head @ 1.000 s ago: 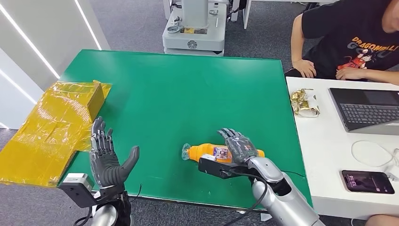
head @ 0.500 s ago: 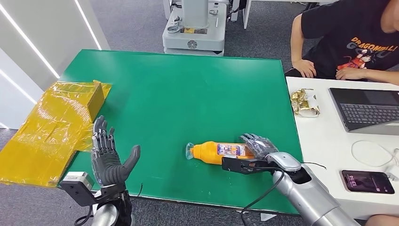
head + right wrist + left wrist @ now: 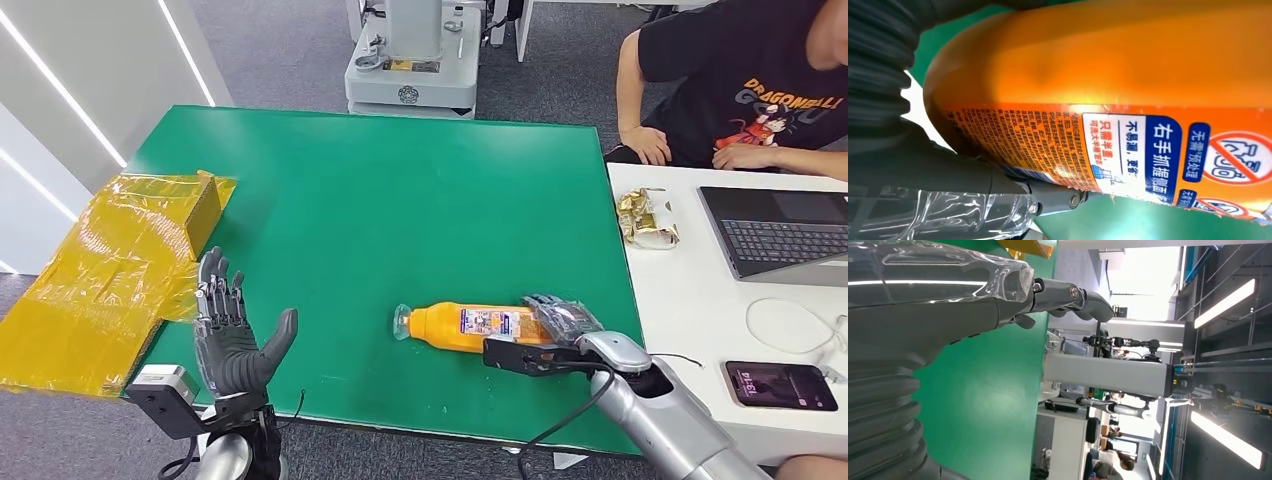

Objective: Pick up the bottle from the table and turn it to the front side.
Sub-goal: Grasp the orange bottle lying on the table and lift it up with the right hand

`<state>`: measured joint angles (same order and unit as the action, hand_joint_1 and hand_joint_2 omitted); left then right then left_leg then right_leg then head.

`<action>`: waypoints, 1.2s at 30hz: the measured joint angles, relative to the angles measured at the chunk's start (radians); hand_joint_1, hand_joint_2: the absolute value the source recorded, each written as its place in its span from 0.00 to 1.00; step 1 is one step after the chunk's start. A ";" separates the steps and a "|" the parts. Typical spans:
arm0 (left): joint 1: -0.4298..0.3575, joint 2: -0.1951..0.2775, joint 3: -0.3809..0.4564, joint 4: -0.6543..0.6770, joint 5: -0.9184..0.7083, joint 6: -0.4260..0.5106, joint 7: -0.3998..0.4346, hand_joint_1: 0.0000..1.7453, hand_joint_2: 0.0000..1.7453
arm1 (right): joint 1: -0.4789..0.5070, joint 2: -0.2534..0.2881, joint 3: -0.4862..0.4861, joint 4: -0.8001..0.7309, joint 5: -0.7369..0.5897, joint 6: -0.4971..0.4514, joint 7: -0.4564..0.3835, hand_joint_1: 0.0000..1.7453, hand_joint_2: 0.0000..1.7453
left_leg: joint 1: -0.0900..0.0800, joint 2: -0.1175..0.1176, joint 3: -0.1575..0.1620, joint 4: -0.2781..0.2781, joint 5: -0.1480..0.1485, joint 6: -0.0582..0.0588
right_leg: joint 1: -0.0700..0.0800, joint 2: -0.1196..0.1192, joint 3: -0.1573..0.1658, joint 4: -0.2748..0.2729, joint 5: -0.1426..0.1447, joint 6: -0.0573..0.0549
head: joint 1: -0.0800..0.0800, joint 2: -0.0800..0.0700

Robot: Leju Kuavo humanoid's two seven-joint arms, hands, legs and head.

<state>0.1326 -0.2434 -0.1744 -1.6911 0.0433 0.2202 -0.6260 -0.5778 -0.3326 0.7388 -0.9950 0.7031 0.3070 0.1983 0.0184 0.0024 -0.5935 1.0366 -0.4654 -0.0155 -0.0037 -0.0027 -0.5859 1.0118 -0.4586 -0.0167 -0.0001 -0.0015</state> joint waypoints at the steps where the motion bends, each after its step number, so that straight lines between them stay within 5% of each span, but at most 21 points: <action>1: 0.000 0.000 0.000 0.000 0.001 0.000 0.000 0.00 1.00 | 0.006 -0.002 0.000 -0.006 0.002 -0.005 0.002 0.91 1.00 | 0.000 0.000 0.000 0.000 0.000 0.000 | 0.000 0.000 0.000 0.000 0.000 0.000 | 0.000 0.000; 17: 0.000 -0.001 -0.006 0.000 0.008 -0.001 0.001 0.00 1.00 | 0.093 -0.026 -0.034 -0.103 0.021 -0.050 -0.030 1.00 1.00 | 0.000 0.000 0.000 0.000 0.000 0.000 | 0.000 0.000 0.001 0.000 0.000 0.000 | 0.000 0.000; 25: 0.005 -0.004 -0.007 0.000 0.002 0.000 -0.002 0.00 1.00 | 0.181 0.033 -0.095 -0.177 -0.007 -0.238 -0.100 1.00 1.00 | 0.000 -0.001 -0.001 0.000 0.000 0.001 | 0.000 -0.001 0.000 0.000 0.000 0.001 | 0.000 0.000; 36: 0.003 -0.003 -0.037 0.001 0.009 0.012 -0.017 0.00 1.00 | 0.358 0.204 -0.212 -0.358 0.042 -0.659 -0.216 1.00 1.00 | 0.000 -0.002 -0.002 0.000 -0.001 0.001 | 0.000 -0.002 -0.001 0.000 -0.002 0.002 | 0.000 0.000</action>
<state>0.1353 -0.2465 -0.2115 -1.6903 0.0526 0.2324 -0.6432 -0.2195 -0.1282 0.5266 -1.3532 0.7448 -0.3522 -0.0175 0.0186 0.0006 -0.5960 1.0363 -0.4660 -0.0145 -0.0032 -0.0047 -0.5867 1.0120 -0.4609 -0.0147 -0.0004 -0.0015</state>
